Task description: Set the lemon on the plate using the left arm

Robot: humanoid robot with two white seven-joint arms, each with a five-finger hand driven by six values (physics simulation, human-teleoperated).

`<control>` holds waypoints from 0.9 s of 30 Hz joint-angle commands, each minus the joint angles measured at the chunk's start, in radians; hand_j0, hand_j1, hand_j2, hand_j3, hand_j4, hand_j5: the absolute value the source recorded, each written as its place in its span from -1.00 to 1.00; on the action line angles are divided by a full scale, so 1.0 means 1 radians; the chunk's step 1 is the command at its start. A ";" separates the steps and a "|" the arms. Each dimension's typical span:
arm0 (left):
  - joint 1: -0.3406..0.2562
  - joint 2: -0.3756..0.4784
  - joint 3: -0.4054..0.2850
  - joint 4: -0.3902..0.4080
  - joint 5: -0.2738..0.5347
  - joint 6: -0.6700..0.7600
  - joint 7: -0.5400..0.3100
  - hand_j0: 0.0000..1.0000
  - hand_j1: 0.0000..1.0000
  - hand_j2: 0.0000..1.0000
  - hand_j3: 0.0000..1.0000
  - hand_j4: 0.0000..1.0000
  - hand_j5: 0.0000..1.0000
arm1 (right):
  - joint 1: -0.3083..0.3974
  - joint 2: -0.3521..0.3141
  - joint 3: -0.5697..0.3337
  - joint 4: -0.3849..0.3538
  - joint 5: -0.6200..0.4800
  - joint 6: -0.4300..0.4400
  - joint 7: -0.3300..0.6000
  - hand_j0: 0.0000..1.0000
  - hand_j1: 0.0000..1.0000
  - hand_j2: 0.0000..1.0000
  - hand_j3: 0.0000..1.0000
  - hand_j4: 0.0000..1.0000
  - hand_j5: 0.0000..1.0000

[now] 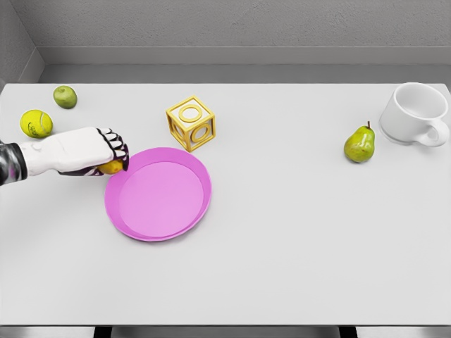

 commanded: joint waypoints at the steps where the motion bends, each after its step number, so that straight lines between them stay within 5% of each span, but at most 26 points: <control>1: 0.000 0.001 -0.002 -0.051 0.016 0.002 0.001 -0.25 -0.25 -0.25 -0.25 -0.25 -0.25 | 0.000 0.000 0.000 0.000 0.000 0.000 0.000 1.00 1.00 1.00 1.00 1.00 1.00; 14: -0.003 -0.048 -0.097 -0.141 0.018 0.002 0.000 -0.19 -0.19 -0.19 -0.19 -0.19 -0.19 | 0.000 0.000 0.000 0.000 0.000 0.000 0.000 1.00 1.00 1.00 1.00 1.00 1.00; 16: -0.003 -0.048 -0.097 -0.140 0.022 0.002 0.003 0.99 0.99 0.99 0.99 0.99 0.99 | 0.000 0.000 0.000 0.000 0.000 0.000 0.000 1.00 1.00 1.00 1.00 1.00 1.00; 23: -0.002 0.039 -0.039 -0.115 0.074 0.002 0.006 1.00 1.00 1.00 1.00 1.00 1.00 | 0.000 0.000 0.000 0.000 0.000 0.000 0.000 1.00 1.00 1.00 1.00 1.00 1.00; 27: 0.002 0.086 0.041 0.033 0.142 0.002 0.006 1.00 1.00 1.00 1.00 1.00 1.00 | 0.000 0.000 0.000 0.000 0.000 0.000 0.000 1.00 1.00 1.00 1.00 1.00 1.00</control>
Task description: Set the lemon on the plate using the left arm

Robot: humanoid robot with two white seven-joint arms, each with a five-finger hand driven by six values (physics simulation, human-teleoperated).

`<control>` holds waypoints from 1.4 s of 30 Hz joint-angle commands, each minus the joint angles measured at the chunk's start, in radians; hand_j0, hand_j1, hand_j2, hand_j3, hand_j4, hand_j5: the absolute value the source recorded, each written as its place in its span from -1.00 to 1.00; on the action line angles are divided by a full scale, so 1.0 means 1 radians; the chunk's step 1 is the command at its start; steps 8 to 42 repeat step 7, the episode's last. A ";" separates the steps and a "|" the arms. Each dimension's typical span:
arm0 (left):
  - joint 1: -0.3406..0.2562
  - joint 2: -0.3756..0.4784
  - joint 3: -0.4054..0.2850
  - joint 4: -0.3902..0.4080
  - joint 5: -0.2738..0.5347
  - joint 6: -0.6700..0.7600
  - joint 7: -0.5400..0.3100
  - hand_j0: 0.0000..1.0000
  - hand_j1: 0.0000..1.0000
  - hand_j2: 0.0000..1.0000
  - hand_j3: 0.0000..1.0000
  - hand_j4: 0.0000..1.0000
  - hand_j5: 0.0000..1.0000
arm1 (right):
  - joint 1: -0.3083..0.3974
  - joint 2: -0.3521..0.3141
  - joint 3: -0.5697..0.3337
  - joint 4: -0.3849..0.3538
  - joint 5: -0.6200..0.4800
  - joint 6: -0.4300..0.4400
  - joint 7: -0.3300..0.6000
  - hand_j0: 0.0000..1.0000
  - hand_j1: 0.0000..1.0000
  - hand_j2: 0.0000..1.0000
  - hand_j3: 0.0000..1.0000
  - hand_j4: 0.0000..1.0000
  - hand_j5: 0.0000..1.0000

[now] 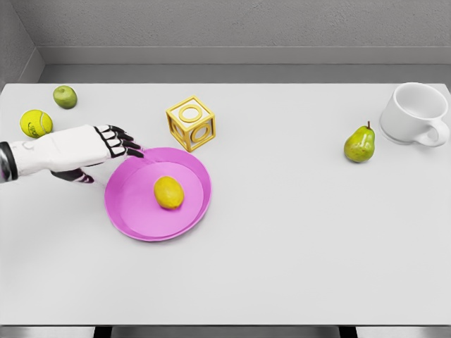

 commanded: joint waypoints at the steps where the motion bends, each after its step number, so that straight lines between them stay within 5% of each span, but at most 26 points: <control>1: 0.000 0.035 0.049 0.091 0.051 0.002 0.001 1.00 1.00 1.00 1.00 1.00 1.00 | 0.000 0.000 0.000 0.000 0.000 0.000 0.000 1.00 1.00 1.00 1.00 1.00 1.00; 5: 0.002 0.063 0.049 0.090 0.058 0.002 -0.002 1.00 1.00 1.00 1.00 1.00 1.00 | 0.000 0.000 0.000 0.000 0.000 0.000 0.000 1.00 1.00 1.00 1.00 1.00 1.00; 7: 0.052 0.065 0.048 0.081 0.072 0.002 -0.004 1.00 1.00 1.00 1.00 1.00 1.00 | 0.000 0.000 0.000 0.000 0.000 0.000 0.000 1.00 1.00 1.00 1.00 1.00 1.00; 42: 0.052 0.065 0.048 0.081 0.072 0.002 -0.004 1.00 1.00 1.00 1.00 1.00 1.00 | 0.000 0.000 0.000 0.000 0.000 0.000 0.000 1.00 1.00 1.00 1.00 1.00 1.00</control>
